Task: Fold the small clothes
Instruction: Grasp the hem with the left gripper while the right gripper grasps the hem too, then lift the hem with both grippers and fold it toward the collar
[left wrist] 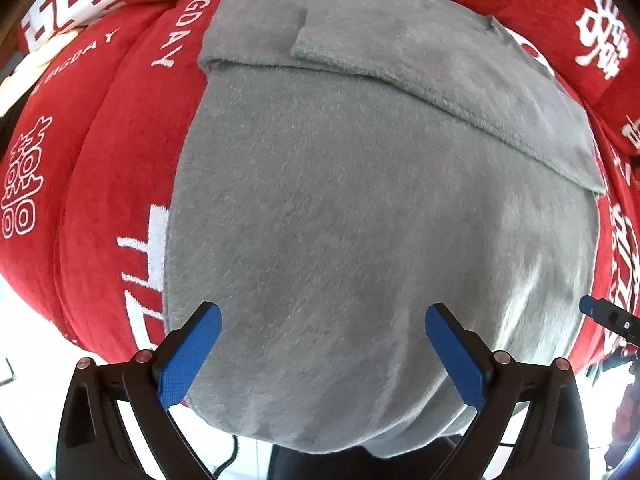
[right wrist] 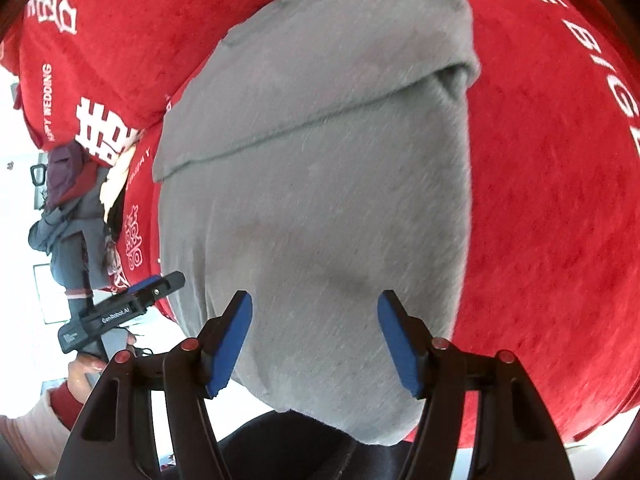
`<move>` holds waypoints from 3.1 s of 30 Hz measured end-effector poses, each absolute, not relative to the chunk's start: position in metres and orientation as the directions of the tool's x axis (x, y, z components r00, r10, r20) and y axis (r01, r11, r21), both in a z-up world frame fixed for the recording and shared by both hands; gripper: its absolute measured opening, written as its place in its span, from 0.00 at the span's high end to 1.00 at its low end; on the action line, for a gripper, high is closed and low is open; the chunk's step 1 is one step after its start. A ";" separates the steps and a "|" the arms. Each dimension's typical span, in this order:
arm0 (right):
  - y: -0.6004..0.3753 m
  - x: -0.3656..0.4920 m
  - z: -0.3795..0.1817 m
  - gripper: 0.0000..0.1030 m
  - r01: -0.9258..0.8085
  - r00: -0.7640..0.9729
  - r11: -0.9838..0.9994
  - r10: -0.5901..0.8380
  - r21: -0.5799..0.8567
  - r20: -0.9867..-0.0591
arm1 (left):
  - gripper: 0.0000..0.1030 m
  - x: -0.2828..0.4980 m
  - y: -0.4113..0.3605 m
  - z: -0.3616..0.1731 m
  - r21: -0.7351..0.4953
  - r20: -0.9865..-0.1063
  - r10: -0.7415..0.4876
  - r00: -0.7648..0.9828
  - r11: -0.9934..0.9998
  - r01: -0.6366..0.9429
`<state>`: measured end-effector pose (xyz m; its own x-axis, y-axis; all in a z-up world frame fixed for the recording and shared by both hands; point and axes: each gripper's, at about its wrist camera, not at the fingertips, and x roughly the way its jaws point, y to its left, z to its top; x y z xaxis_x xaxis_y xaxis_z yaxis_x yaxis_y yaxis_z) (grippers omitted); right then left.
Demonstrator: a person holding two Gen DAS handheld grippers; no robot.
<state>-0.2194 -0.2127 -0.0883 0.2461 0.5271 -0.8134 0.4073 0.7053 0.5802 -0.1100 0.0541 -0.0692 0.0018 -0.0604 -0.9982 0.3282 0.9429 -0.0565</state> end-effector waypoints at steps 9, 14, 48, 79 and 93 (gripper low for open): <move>-0.166 -0.264 -0.088 0.33 0.439 0.237 0.710 0.500 0.551 -0.833 | 0.01 -0.143 0.128 -0.063 -0.164 -0.984 -0.178 0.007 0.922 0.350; -0.147 -0.308 -0.107 0.33 0.496 0.194 0.698 0.491 0.517 -0.849 | 0.01 -0.163 0.176 -0.077 -0.245 -0.969 -0.243 -0.051 0.901 0.358; -0.157 -0.321 -0.103 0.88 0.473 0.423 0.418 0.665 0.776 -0.615 | 0.89 -0.198 0.236 -0.079 -0.581 -0.813 -0.566 -0.139 0.768 0.269; -0.260 -0.177 -0.078 0.34 0.463 0.374 0.717 0.375 0.521 -0.848 | 0.20 -0.034 0.128 -0.055 -0.193 -0.939 -0.307 0.153 0.842 0.504; -0.236 -0.147 -0.091 0.35 0.340 0.241 0.865 0.300 0.369 -0.923 | 0.23 -0.027 0.084 -0.095 -0.187 -0.969 -0.245 0.016 0.781 0.596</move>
